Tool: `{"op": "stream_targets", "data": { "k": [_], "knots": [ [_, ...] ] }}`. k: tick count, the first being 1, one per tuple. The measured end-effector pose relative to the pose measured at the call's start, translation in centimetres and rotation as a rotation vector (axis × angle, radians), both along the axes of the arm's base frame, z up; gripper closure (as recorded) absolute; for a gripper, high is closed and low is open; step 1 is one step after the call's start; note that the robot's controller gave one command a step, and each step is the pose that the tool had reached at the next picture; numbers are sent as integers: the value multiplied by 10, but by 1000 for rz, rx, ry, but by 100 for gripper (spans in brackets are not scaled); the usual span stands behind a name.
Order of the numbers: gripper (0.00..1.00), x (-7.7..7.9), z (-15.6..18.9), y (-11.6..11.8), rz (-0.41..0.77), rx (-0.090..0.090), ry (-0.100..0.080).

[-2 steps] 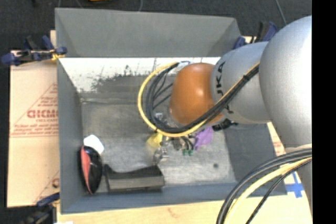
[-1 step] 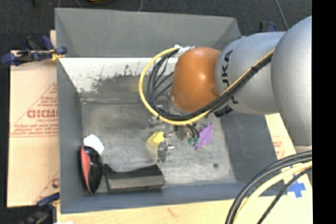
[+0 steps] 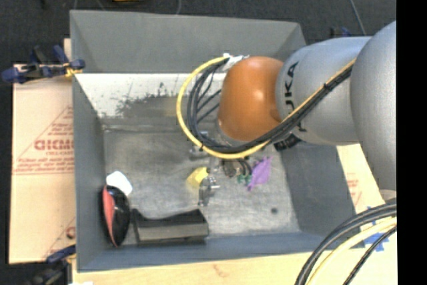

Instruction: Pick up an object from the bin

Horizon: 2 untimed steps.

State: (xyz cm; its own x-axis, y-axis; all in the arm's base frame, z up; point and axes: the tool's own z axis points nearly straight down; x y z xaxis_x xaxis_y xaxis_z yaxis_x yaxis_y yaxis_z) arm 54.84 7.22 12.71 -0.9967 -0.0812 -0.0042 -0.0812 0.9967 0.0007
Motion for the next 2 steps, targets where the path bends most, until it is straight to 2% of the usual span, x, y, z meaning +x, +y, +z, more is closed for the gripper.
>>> {"op": "stream_targets", "data": {
  "k": [1,2],
  "knots": [
    [100,61,-46,-50,-153,2,-1],
    [100,61,-46,-50,-153,2,-1]
  ]
}}
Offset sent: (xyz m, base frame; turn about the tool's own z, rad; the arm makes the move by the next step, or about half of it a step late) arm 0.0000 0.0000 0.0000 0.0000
